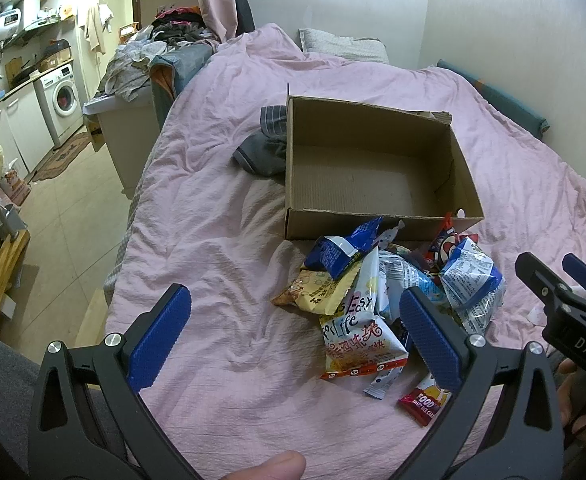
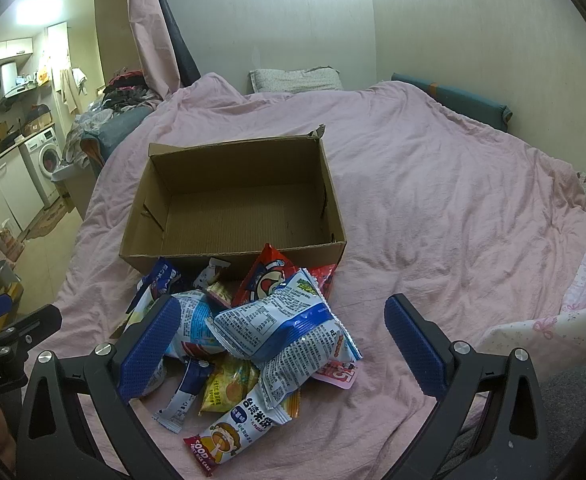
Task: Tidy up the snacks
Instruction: 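Grasp the white Easy chip bag with left tool while right tool grasps blue-white chip bag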
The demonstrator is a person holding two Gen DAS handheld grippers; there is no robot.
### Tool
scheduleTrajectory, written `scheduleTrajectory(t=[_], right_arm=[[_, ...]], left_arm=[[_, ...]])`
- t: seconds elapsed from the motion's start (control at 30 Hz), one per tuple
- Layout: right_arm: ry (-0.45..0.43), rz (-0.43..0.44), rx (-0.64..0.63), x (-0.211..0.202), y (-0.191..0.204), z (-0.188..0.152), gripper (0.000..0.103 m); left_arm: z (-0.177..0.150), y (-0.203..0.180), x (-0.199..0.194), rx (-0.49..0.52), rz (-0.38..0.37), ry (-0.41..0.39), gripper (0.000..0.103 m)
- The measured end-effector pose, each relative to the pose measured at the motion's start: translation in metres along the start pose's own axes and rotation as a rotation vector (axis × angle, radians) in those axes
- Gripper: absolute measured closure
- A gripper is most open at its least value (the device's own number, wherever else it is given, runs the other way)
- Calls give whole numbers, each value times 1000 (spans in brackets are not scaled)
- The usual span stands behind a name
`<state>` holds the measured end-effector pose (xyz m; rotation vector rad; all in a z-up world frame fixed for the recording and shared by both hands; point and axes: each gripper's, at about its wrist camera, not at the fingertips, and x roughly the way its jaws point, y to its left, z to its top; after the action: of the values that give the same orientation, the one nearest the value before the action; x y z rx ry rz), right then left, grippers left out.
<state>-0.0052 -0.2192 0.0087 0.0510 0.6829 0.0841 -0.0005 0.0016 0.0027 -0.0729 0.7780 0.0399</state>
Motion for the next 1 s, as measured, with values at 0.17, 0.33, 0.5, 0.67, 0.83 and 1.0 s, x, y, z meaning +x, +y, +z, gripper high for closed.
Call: scheduleTrajectory(t=[0.17, 0.33, 0.5, 0.67, 0.83, 1.0], right_arm=[[-2, -1, 0, 0, 0, 0, 0], [-2, -1, 2, 0, -1, 0, 0], [-2, 0, 2, 0, -1, 0, 0], [-1, 1, 3, 0, 0, 0, 0], [13, 28, 50, 2, -15, 9, 0], [21, 25, 153, 2, -41, 12, 0]], left_arm=[[0, -1, 0, -1, 0, 1, 0], [0, -1, 0, 0, -1, 1, 0], [1, 0, 0, -3, -2, 3, 0], [-1, 2, 1, -4, -3, 7, 0], [0, 12, 6, -26, 2, 43, 0], [13, 32, 19, -93, 38, 159, 0]])
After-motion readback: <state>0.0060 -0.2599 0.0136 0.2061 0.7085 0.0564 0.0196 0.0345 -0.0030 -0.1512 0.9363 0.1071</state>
